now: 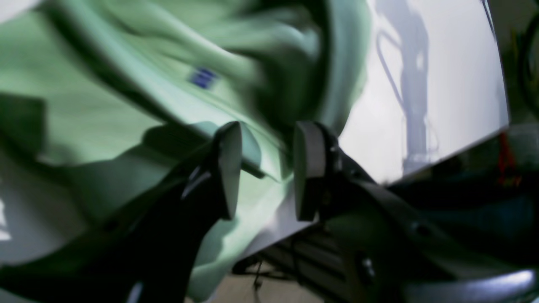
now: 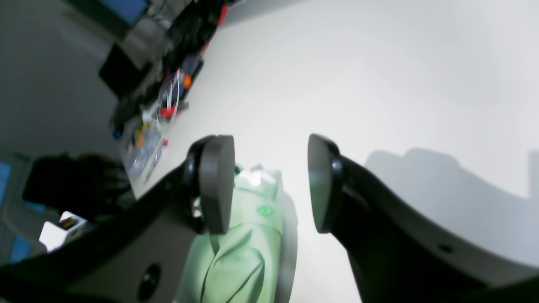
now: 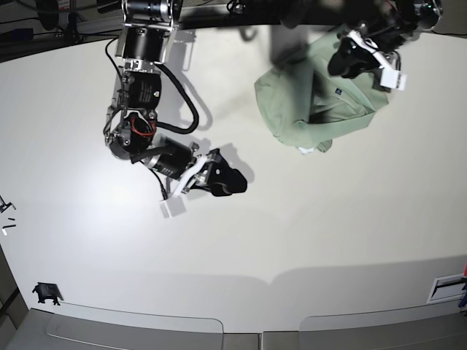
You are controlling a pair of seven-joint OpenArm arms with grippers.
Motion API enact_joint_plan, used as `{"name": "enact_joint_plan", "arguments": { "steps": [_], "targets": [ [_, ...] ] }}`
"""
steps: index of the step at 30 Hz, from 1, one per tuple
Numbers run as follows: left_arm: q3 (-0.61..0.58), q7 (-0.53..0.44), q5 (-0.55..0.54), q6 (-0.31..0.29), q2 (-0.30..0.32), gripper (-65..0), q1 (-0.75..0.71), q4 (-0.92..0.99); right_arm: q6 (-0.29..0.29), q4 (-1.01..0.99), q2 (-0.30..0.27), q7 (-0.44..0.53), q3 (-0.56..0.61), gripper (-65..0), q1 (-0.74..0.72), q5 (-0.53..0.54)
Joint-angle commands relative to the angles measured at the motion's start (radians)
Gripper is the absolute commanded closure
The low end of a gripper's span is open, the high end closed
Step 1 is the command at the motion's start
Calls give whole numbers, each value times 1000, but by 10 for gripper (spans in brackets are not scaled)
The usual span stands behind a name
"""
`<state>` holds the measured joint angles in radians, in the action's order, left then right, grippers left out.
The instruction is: Fold the T-shirt properly
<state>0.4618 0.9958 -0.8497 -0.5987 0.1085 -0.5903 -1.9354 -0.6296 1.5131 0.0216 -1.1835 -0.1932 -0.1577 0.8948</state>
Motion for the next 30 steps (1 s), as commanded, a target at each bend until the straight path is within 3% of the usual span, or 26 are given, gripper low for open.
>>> {"name": "enact_joint_plan", "arguments": {
  "steps": [1,8,13,23,28,30],
  "targets": [
    [-16,-22,8,13,5,-197,-5,-17,-11,19,-2,14,13,-265,-22,29],
    [-113,-56,153,103,5,-203,-5,-16,-11,19,1,14,64,-265,-22,29],
    [-111,-48,222,119,6,-203,-6,-17,-11,19,3,14,64,-265,-22,25],
    [-77,-60,204,147,5,-203,-11,-17,-11,19,3,15,64,-265,-22,25],
    [-77,-183,189,156,-11,-203,-7,-16,-11,19,4,16,64,-265,-22,26],
    [-77,-183,195,167,-11,-203,1,-16,-11,19,3,16,64,-265,-22,26]
  ]
}}
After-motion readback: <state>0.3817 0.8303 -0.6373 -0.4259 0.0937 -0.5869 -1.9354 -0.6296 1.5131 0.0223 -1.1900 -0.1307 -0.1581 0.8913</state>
